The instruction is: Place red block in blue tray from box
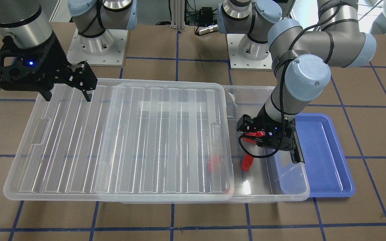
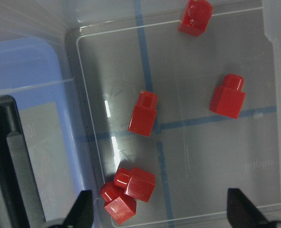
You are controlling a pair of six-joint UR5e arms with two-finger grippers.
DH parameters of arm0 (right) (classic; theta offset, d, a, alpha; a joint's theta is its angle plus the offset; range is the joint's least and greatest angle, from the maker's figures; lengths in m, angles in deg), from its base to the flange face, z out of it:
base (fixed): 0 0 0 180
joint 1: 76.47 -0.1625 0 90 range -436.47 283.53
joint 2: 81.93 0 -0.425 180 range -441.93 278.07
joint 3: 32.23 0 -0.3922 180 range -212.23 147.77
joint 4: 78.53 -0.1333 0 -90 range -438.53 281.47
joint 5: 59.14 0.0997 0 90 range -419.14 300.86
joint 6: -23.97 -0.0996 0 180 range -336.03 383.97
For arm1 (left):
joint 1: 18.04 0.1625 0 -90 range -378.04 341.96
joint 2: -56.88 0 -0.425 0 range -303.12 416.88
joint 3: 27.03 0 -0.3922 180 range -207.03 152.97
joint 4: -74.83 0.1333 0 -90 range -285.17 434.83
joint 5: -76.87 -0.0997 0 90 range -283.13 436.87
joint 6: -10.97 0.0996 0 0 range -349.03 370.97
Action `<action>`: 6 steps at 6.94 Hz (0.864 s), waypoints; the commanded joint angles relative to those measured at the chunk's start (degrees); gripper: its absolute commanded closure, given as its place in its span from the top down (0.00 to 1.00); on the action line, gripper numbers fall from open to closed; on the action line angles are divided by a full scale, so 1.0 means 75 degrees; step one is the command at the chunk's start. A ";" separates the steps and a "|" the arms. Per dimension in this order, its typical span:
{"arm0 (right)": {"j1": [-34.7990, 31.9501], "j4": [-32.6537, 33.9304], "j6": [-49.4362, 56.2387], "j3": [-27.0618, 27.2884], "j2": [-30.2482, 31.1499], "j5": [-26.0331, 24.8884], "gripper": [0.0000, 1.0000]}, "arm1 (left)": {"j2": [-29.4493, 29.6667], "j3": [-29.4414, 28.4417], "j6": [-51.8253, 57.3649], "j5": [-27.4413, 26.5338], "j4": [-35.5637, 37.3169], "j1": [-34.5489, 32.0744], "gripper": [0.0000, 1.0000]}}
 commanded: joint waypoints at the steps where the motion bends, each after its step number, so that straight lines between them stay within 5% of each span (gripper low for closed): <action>1: -0.0055 -0.0017 -0.0034 -0.0003 -0.0031 0.0025 1.00 | 0.0391 0.0252 0.0001 0.0009 0.0803 0.0000 1.00; 6: -0.0055 -0.0040 -0.0011 0.0021 0.0003 0.0025 1.00 | 0.0930 0.0661 -0.0082 -0.0002 0.1670 0.0012 1.00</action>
